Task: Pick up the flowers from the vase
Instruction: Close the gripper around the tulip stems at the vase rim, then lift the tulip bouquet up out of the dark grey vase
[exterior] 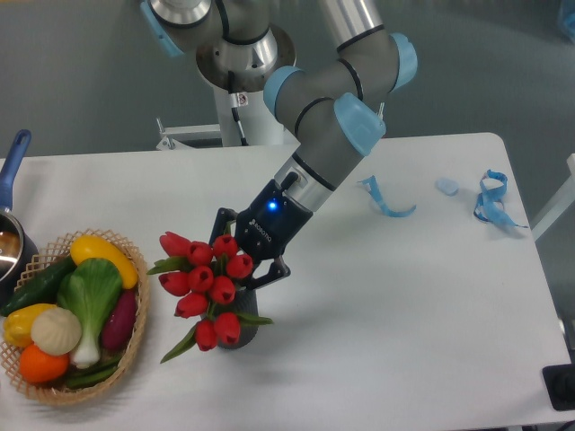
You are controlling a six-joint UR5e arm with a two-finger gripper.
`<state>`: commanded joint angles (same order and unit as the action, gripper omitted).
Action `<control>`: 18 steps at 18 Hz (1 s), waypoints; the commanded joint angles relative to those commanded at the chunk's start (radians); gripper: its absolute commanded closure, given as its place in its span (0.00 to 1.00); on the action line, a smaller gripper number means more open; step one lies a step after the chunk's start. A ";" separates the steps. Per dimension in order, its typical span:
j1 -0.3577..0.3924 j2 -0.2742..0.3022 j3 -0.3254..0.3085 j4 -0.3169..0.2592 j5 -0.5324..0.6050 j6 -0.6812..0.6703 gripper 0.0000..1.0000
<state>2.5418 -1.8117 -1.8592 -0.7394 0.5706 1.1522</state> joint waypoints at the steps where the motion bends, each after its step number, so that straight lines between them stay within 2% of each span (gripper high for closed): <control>1: 0.000 0.009 0.002 0.000 0.000 -0.014 0.62; 6: 0.002 0.064 0.024 0.000 -0.003 -0.106 0.61; 10: 0.003 0.081 0.064 0.000 -0.049 -0.143 0.61; 18: 0.024 0.101 0.184 0.000 -0.081 -0.255 0.61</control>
<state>2.5663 -1.7104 -1.6753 -0.7394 0.4893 0.8975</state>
